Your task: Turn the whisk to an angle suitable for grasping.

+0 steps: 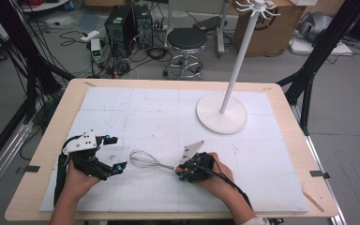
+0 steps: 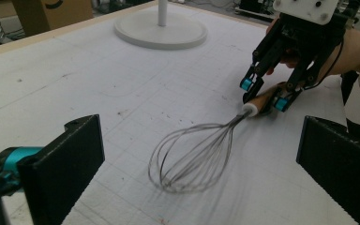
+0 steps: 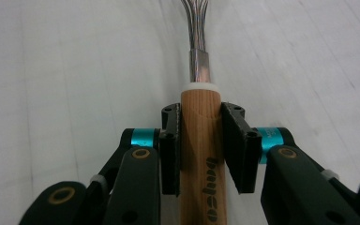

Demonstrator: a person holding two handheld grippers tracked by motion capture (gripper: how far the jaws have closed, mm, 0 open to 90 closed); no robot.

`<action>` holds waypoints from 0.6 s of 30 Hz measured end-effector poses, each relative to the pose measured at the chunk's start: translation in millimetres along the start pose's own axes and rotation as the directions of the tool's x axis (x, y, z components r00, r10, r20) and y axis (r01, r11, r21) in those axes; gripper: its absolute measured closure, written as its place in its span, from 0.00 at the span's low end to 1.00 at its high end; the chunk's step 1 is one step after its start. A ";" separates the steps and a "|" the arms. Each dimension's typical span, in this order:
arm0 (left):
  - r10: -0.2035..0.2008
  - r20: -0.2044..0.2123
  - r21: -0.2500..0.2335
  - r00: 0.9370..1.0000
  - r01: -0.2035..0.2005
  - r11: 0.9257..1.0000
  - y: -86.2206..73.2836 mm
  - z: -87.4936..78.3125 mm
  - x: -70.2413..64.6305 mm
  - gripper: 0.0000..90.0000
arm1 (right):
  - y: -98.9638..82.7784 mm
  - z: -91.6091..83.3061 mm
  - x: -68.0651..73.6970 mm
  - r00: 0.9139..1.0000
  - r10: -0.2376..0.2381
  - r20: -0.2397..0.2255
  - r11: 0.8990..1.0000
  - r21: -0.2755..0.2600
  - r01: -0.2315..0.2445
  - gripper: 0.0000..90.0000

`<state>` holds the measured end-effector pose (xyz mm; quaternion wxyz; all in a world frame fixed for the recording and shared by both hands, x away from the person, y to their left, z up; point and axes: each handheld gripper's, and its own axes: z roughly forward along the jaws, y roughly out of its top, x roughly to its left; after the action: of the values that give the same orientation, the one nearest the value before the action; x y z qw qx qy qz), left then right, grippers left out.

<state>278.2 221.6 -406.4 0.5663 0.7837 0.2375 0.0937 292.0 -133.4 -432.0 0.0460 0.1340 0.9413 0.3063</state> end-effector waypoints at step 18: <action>-0.004 0.005 0.007 1.000 0.004 1.000 -1.2 0.9 0.4 0.02 | -35.9 -29.9 3.9 0.996 0.085 0.005 0.995 -0.045 -0.084 0.65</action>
<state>278.6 221.3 -407.9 0.5645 0.7853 0.2379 0.0896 275.1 -177.1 -429.0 0.0394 0.1736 0.9276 0.3283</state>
